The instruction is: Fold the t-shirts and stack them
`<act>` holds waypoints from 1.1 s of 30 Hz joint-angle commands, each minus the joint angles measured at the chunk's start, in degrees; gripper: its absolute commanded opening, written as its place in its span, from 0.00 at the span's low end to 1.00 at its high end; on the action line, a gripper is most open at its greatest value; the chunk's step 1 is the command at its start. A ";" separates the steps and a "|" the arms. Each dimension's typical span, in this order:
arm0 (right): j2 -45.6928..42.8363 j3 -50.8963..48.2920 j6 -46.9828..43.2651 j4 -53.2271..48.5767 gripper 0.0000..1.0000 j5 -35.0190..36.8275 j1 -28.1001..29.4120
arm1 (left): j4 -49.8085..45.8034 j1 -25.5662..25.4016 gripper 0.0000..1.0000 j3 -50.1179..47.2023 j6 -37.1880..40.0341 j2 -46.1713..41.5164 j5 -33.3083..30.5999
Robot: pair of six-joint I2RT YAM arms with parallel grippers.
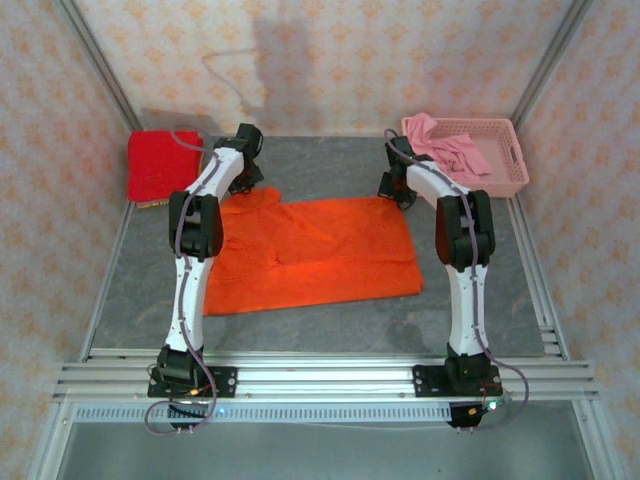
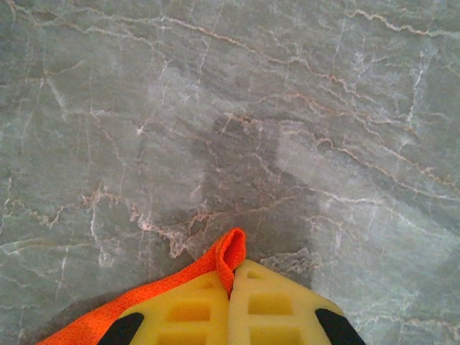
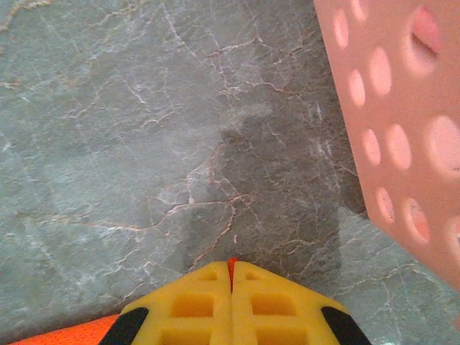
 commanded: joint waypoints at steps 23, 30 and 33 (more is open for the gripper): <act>-24.99 -21.40 0.75 8.53 0.00 -0.74 -0.15 | 3.45 0.31 0.00 -27.24 -0.90 -34.50 -0.59; -30.64 -27.08 1.26 9.88 0.00 -1.66 -0.15 | 3.83 -1.62 0.00 -37.74 -1.38 -44.50 -0.91; -32.96 -29.35 1.37 10.06 0.00 -2.24 -0.11 | 3.45 -2.17 0.00 -41.70 -1.69 -47.82 -1.11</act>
